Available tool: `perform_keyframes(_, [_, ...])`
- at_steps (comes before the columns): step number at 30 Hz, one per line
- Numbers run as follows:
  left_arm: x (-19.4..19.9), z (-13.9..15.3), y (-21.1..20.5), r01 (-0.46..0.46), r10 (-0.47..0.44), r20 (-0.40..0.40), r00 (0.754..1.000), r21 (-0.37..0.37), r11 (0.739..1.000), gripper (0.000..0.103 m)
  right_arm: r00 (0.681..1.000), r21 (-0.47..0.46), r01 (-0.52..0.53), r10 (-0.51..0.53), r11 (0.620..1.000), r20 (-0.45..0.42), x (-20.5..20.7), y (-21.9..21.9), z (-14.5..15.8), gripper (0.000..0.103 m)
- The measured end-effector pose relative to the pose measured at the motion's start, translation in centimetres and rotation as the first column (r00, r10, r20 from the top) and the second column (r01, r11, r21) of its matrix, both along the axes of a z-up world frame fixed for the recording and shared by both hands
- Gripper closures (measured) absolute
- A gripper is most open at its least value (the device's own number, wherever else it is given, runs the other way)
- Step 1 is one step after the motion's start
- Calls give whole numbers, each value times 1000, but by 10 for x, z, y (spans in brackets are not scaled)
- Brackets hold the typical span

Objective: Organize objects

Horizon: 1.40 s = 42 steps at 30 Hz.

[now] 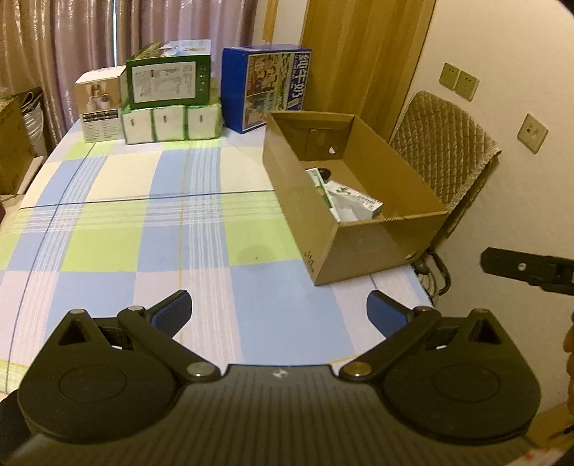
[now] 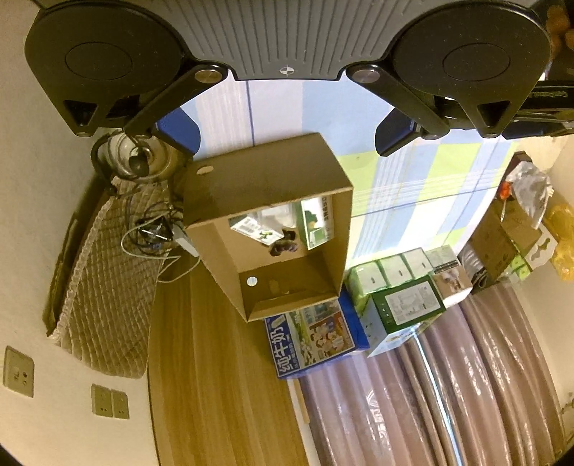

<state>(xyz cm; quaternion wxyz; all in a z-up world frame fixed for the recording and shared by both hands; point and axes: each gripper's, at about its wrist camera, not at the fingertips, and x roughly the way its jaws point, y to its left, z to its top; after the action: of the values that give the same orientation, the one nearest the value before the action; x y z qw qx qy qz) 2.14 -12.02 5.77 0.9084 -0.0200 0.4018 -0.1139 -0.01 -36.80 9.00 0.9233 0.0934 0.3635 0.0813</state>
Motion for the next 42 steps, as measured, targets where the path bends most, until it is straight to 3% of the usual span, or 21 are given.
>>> perform_keyframes(8, [-13, -2, 3, -9, 9, -2, 1000, -5, 1000, 1, 1000, -74, -20, 19, 997, -14, -15, 15, -6, 2])
perform_keyframes(42, [-19, -5, -7, -3, 2, -13, 1000, -22, 1000, 1, 999, -90, -9, 5, 996, -49, -21, 13, -21, 2])
